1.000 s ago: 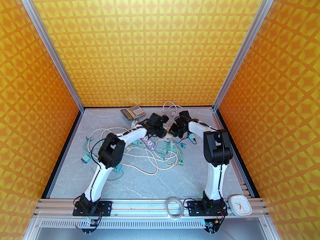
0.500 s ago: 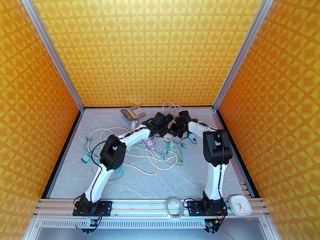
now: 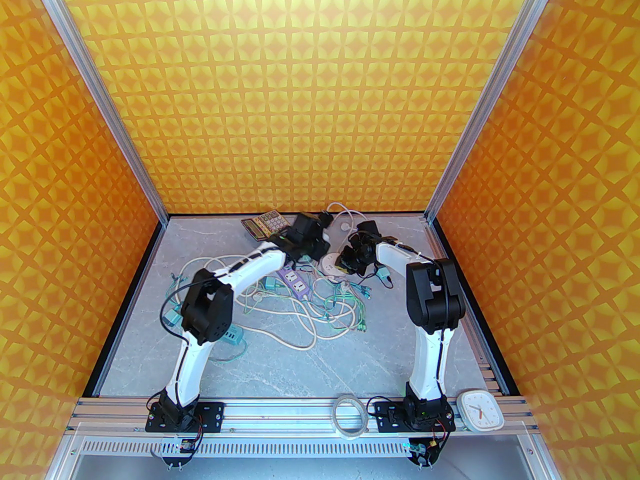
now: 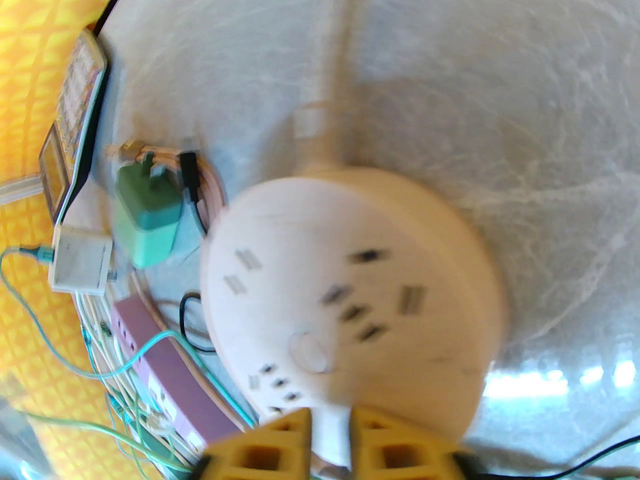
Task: Pull the plug off the socket
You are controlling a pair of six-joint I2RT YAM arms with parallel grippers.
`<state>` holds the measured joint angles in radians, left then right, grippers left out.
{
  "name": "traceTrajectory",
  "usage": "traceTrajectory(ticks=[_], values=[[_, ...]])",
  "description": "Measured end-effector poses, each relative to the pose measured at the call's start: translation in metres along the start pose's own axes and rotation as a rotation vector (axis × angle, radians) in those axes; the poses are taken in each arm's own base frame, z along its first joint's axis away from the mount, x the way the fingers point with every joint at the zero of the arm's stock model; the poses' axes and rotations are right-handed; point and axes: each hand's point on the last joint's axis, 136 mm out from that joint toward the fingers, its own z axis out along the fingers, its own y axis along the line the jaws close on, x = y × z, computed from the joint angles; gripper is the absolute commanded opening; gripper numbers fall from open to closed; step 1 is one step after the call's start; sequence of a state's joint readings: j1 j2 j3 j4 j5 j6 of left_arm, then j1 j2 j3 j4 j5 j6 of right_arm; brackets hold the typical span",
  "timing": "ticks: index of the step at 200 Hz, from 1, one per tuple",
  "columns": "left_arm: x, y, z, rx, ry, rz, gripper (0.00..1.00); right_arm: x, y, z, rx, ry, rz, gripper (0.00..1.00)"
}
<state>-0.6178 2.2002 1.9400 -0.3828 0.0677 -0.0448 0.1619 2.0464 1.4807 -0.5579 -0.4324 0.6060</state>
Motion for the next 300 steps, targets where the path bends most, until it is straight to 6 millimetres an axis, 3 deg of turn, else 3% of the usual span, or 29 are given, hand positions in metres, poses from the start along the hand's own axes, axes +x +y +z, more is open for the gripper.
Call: traceTrajectory(ticks=[29, 58, 74, 98, 137, 147, 156, 164, 173, 194, 206, 214, 236, 255, 281, 300], values=[[-0.014, 0.025, 0.006, 0.000, -0.032, -0.081, 0.00, -0.011, 0.019, -0.038, -0.016, -0.096, -0.027, 0.67], [-0.013, 0.027, 0.032, 0.038, -0.038, -0.132, 0.04, -0.017, 0.036, -0.087, -0.038, -0.223, -0.063, 0.78], [-0.009, 0.024, 0.053, 0.069, -0.034, -0.160, 0.04, -0.017, 0.040, -0.105, -0.043, -0.276, -0.079, 0.98], [0.007, 0.021, 0.084, 0.106, -0.014, -0.208, 0.07, -0.013, 0.035, -0.118, -0.026, -0.321, -0.076, 0.99], [0.033, 0.019, 0.117, 0.142, 0.011, -0.311, 0.11, -0.005, 0.020, -0.116, 0.018, -0.325, -0.063, 0.98], [0.033, 0.019, 0.122, 0.151, 0.003, -0.334, 0.19, -0.004, 0.018, -0.115, 0.024, -0.322, -0.060, 0.99], [0.030, 0.018, 0.124, 0.158, -0.007, -0.353, 0.39, -0.003, 0.017, -0.114, 0.027, -0.320, -0.059, 0.98], [0.027, 0.017, 0.125, 0.166, -0.019, -0.364, 0.50, -0.004, 0.017, -0.114, 0.029, -0.322, -0.058, 0.98], [0.023, 0.018, 0.125, 0.171, -0.033, -0.387, 0.62, -0.004, 0.016, -0.114, 0.031, -0.322, -0.058, 0.99], [0.018, 0.017, 0.124, 0.180, -0.047, -0.409, 0.83, -0.004, 0.016, -0.114, 0.034, -0.325, -0.058, 0.98], [0.017, 0.017, 0.124, 0.181, -0.052, -0.413, 0.89, -0.005, 0.015, -0.115, 0.038, -0.329, -0.057, 0.98], [0.018, 0.017, 0.123, 0.180, -0.052, -0.414, 1.00, -0.005, 0.014, -0.115, 0.041, -0.331, -0.056, 0.98], [0.015, 0.017, 0.115, 0.172, -0.048, -0.411, 0.99, -0.003, 0.013, -0.116, 0.045, -0.333, -0.056, 0.98], [-0.004, 0.017, 0.097, 0.165, -0.074, -0.389, 0.99, -0.001, 0.011, -0.121, 0.054, -0.346, -0.056, 0.98], [-0.050, 0.017, 0.051, 0.139, -0.147, -0.334, 0.99, 0.001, 0.008, -0.134, 0.075, -0.384, -0.065, 0.98], [-0.088, 0.019, 0.002, 0.106, -0.224, -0.293, 0.99, 0.003, 0.006, -0.143, 0.091, -0.411, -0.076, 0.98]])
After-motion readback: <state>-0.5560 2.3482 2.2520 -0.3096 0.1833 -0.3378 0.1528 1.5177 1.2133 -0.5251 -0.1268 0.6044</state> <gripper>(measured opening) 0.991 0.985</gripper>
